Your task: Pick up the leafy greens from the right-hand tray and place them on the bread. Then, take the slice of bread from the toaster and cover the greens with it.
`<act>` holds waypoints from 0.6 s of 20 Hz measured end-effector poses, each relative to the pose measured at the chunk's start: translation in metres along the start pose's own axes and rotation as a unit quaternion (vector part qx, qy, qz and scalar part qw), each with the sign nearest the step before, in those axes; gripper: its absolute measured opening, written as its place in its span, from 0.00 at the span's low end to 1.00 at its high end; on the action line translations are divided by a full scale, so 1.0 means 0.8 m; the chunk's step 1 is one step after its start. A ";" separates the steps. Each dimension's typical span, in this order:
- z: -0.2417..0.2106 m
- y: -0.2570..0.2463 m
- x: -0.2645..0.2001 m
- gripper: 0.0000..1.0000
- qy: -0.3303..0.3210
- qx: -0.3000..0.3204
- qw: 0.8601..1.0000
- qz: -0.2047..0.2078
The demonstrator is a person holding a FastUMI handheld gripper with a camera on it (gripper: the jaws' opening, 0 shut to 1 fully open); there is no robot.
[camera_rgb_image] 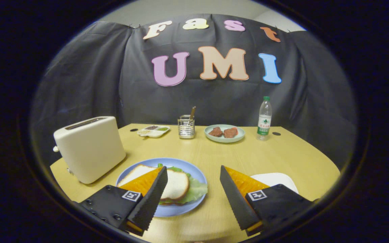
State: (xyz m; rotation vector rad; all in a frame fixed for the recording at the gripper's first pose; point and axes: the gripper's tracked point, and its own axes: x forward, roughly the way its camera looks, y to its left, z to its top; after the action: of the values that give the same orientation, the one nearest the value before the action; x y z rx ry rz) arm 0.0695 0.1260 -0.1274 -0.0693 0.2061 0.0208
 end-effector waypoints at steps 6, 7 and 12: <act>0.077 -0.041 -0.014 0.98 -0.071 0.029 0.997 0.007; 0.090 -0.046 -0.019 0.98 -0.081 0.035 0.996 0.010; 0.157 -0.067 -0.043 0.97 -0.115 0.012 0.993 0.015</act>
State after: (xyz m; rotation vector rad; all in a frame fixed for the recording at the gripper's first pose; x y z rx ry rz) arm 0.0631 0.0806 0.0057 -0.0388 -0.0225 0.0553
